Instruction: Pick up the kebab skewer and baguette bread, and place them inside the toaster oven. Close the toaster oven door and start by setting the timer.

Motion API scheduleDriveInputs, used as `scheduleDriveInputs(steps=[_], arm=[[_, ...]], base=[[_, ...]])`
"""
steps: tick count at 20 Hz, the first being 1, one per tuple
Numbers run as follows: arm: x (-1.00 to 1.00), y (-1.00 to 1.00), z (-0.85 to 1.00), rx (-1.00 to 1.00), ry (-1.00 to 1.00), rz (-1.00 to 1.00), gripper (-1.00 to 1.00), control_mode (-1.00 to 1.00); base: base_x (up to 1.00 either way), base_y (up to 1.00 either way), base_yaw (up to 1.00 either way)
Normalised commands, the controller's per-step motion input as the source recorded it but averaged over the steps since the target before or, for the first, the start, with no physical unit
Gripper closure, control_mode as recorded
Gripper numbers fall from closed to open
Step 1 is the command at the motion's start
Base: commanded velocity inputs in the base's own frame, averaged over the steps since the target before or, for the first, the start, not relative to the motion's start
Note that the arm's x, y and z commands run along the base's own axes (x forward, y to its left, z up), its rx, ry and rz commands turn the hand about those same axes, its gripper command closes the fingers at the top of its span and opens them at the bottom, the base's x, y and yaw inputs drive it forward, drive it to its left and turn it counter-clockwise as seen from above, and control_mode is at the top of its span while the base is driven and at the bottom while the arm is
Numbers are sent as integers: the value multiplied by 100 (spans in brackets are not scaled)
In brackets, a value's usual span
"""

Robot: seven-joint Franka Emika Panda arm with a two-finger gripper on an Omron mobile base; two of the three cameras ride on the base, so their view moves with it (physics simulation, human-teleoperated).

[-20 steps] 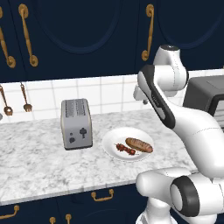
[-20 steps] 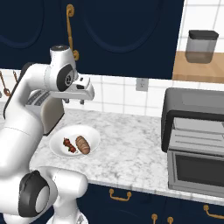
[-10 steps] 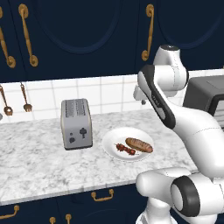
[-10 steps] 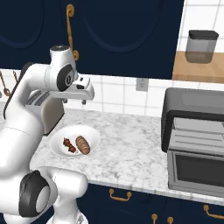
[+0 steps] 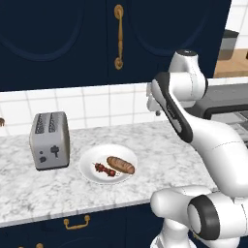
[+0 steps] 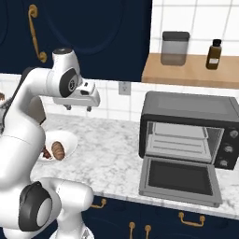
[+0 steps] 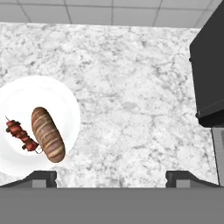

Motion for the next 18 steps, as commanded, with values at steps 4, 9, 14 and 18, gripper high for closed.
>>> scheduleDriveInputs(steps=[4,9,14,18], arm=[[0,0,0,0,0,0,-100,100],[0,0,0,0,0,0,-100,100],[0,0,0,0,0,0,-100,100],[0,0,0,0,0,0,-100,100]], base=[[-1,-68,0],[-2,-15,0],[0,0,0],[0,0,0]])
